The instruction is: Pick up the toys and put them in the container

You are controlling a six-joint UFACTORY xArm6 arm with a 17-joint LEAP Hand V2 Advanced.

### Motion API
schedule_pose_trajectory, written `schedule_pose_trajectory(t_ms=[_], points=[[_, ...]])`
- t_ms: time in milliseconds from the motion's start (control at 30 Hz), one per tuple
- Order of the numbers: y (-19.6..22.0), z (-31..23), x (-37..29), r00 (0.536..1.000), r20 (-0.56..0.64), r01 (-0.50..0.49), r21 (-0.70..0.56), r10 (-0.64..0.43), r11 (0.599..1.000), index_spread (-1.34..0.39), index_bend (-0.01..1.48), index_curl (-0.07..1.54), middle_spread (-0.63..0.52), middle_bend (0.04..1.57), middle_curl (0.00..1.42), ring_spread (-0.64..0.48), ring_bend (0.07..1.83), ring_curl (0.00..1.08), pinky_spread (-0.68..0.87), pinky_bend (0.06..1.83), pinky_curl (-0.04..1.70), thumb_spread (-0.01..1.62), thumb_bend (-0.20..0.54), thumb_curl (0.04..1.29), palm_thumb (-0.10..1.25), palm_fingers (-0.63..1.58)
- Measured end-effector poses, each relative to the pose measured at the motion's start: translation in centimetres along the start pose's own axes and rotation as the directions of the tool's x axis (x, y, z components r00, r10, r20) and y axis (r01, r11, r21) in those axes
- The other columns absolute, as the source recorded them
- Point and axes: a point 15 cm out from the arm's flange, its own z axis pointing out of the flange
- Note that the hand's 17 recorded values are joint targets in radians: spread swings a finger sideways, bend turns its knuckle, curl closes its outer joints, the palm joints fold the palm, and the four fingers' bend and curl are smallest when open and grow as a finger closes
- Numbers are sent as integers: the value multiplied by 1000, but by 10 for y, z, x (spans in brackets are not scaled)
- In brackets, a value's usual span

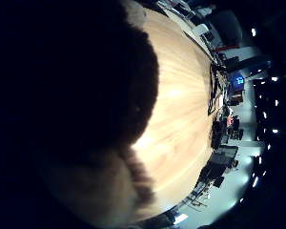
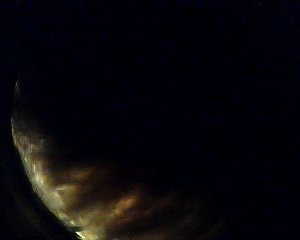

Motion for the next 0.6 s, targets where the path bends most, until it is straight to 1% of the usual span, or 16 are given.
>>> schedule_pose_trajectory(t_ms=[33, 100, 167, 200, 300, 433, 600], points=[[0, 0, 0, 1000, 0, -1, 0, 1, 1000, -518, 127, 220, -394, 444, 444, -376, 1001, 308, -284, 1099, 157, 1015, -5, 326, 619, 1097], [0, 0, 1, 1000, 0, -2, 0, 2, 1000, -533, 174, 243, -414, 518, 484, -368, 1043, 347, -342, 1145, 199, 1034, -5, 327, 644, 1199], [1, -1, 1, 1000, 2, -3, -1, 3, 1000, -549, 246, 287, -423, 642, 535, -346, 1073, 380, -381, 1167, 234, 1059, -7, 325, 666, 1326], [1, 0, 1, 1000, 3, -3, -4, 3, 1000, -556, 274, 305, -420, 693, 556, -338, 1091, 394, -394, 1172, 247, 1071, -7, 324, 679, 1350], [3, 0, 1, 1000, 5, -4, -7, 4, 1000, -557, 359, 361, -389, 853, 609, -314, 1137, 426, -407, 1183, 279, 1099, -4, 325, 728, 1397], [6, -3, 0, 1000, 10, -3, -18, 3, 1000, -551, 428, 418, -351, 964, 636, -281, 1218, 461, -399, 1214, 317, 1117, -8, 321, 767, 1382], [17, -16, -3, 999, 40, -7, -46, 9, 999, -538, 477, 474, -305, 1071, 656, -251, 1294, 494, -368, 1260, 366, 1126, -8, 318, 815, 1340]])
